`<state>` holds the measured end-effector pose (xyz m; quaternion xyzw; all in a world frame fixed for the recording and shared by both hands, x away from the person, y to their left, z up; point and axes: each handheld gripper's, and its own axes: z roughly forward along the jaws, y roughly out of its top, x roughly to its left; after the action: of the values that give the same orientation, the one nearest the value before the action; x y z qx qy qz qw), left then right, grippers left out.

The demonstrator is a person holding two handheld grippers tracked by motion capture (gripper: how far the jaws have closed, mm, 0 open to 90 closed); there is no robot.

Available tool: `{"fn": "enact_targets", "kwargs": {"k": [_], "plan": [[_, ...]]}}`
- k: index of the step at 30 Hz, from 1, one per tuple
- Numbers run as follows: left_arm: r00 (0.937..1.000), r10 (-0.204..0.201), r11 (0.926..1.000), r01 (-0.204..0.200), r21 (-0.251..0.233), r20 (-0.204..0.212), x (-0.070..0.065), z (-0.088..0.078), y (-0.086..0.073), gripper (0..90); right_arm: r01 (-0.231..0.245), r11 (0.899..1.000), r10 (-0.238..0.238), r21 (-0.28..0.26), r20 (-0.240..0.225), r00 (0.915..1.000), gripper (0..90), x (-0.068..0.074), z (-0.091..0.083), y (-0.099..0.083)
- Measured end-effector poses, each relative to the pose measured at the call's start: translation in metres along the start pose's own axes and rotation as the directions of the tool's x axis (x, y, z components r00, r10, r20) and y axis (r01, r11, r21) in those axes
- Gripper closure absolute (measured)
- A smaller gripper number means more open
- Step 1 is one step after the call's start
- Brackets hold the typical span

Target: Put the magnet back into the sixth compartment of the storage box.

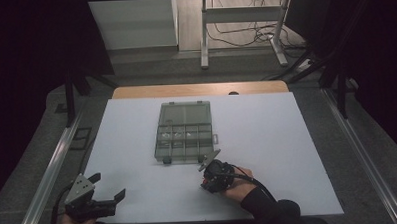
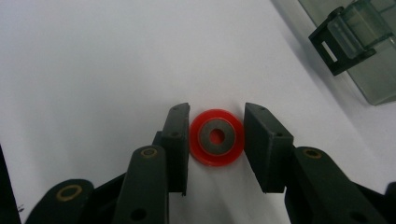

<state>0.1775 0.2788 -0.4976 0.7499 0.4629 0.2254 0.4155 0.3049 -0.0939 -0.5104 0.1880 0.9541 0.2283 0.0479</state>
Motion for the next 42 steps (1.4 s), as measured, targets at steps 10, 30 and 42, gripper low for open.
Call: {"fn": "enact_targets", "kwargs": {"k": [10, 30, 42], "plan": [[1.0, 0.005, 1.0, -0.005, 0.002, 0.0, 0.0, 0.0, 0.0, 0.7, -0.013, 1.0, 0.012, -0.008, -0.011, 0.9999, 62.5, -0.001, -0.001, -0.001], [1.0, 0.008, 1.0, -0.008, 0.001, 0.001, -0.001, 0.0, 0.0, 0.7, -0.034, 0.995, 0.031, -0.093, -0.038, 0.9988, 62.5, -0.01, -0.014, -0.002], [1.0, 0.009, 1.0, -0.009, 0.001, 0.0, -0.001, 0.0, 0.0, 0.7, -0.061, 0.99, 0.057, -0.127, -0.04, 0.9976, 62.5, -0.014, -0.022, 0.0]]}}
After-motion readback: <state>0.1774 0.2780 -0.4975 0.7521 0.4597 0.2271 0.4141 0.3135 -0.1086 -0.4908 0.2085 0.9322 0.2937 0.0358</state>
